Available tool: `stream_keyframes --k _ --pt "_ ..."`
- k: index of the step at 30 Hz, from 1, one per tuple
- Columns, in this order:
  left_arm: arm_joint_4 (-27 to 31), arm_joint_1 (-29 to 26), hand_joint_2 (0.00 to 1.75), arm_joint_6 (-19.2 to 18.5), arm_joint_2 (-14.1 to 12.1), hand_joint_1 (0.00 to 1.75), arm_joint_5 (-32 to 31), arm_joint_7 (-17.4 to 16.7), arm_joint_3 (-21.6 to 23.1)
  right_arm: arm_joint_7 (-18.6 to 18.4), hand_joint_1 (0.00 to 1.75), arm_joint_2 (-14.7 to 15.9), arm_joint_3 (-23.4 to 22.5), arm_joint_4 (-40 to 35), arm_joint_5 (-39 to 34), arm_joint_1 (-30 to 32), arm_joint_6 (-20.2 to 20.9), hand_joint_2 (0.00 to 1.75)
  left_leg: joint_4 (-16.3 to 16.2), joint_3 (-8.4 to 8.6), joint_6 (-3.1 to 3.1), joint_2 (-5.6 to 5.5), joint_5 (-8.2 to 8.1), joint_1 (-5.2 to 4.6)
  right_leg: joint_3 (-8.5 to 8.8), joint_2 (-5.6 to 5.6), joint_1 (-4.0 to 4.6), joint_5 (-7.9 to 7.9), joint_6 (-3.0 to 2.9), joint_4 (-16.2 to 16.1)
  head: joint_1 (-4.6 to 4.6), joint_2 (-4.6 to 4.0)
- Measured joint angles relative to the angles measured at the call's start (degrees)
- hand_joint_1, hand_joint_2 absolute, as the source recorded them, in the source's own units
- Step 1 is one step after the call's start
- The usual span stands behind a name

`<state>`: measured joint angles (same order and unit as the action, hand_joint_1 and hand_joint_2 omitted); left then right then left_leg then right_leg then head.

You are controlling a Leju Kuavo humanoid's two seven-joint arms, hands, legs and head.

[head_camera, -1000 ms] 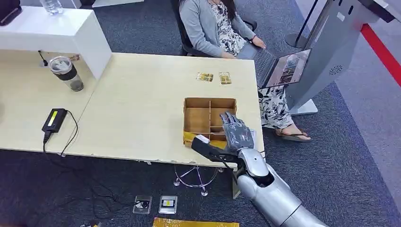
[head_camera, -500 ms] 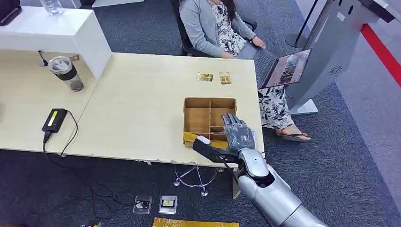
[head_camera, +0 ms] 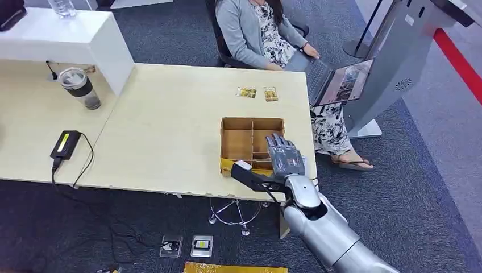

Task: Pass the card to the sensor for recognition and then transmit it.

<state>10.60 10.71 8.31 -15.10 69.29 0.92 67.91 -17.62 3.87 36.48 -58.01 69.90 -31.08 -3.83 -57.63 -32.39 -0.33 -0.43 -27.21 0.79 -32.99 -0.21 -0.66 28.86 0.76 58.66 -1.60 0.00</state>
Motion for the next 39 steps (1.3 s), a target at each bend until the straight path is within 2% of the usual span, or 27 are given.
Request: stream_keyframes --k 16,31,32,39 --pt "-0.15 -0.02 0.0 -0.79 -0.33 0.0 -0.28 0.0 0.0 1.2 0.0 -0.44 0.0 2.99 -0.5 -0.62 -3.93 1.75 0.0 0.0 -0.01 0.0 0.01 0.0 0.0 0.03 0.0 0.0 0.0 0.01 0.0 0.0" --pt "-0.17 -0.02 0.0 -0.66 -0.5 0.0 -0.24 0.0 0.0 2.1 0.0 -1.75 0.04 6.62 -0.79 -0.96 -5.05 1.75 0.0 0.0 -0.01 0.0 0.0 0.0 -0.01 0.03 0.0 0.0 0.0 0.01 0.0 0.0" --pt "-0.17 -0.02 0.0 -0.66 -0.5 0.0 -0.24 0.0 0.0 2.19 1.75 -1.77 0.04 6.84 -0.83 -1.0 -5.18 1.75 0.0 -0.01 -0.01 0.0 0.0 0.0 -0.01 0.03 0.0 0.0 0.0 0.01 0.0 0.0" --pt "-0.17 -0.03 0.0 -0.31 -0.5 0.0 -0.11 0.0 0.0 3.37 1.75 -2.42 -0.04 8.09 -2.75 -1.41 -6.32 1.75 0.0 0.01 -0.01 0.0 0.01 0.0 0.0 0.02 0.0 0.0 0.0 0.01 0.0 0.0"
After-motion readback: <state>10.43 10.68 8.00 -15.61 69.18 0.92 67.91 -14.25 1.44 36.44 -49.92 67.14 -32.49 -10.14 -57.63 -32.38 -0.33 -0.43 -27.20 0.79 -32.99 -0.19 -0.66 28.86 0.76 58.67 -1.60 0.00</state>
